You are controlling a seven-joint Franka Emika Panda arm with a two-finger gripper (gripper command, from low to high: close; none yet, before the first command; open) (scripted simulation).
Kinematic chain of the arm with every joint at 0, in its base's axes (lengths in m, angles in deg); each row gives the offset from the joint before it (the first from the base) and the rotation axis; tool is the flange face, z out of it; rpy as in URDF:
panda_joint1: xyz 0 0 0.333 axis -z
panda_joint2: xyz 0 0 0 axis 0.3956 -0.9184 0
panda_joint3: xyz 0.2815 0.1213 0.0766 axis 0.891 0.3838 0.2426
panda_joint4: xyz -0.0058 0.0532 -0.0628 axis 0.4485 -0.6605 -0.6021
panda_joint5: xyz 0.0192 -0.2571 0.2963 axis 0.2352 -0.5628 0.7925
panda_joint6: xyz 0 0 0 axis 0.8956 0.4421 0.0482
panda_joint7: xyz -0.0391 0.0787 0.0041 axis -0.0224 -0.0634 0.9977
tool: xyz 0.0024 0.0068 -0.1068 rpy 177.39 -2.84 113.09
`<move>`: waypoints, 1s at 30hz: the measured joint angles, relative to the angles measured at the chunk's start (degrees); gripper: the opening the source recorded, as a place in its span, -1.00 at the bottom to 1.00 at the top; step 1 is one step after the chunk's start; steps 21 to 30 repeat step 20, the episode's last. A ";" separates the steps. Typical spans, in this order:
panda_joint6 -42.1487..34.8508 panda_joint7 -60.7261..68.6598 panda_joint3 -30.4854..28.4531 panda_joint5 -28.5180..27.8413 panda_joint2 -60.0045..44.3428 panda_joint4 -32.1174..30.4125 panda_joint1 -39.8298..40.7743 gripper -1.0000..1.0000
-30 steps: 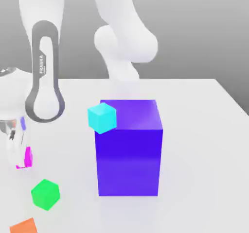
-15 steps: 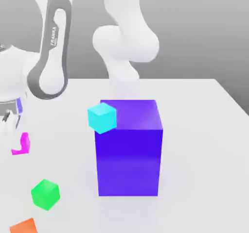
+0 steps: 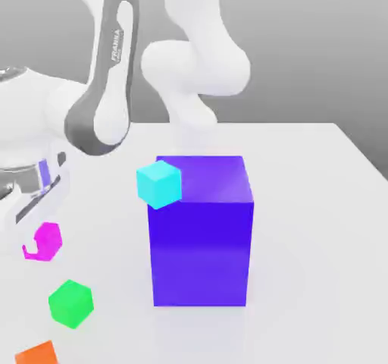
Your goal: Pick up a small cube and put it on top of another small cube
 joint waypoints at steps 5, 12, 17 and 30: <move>-1.79 -12.54 0.74 -1.29 0.70 1.26 -3.33 -1.00; -1.09 -24.54 1.45 -1.68 -1.20 2.79 -6.26 -1.00; 5.53 -22.51 3.29 1.57 -8.44 3.19 -5.11 -1.00; 6.32 -22.21 3.59 1.97 -9.31 3.21 -4.92 1.00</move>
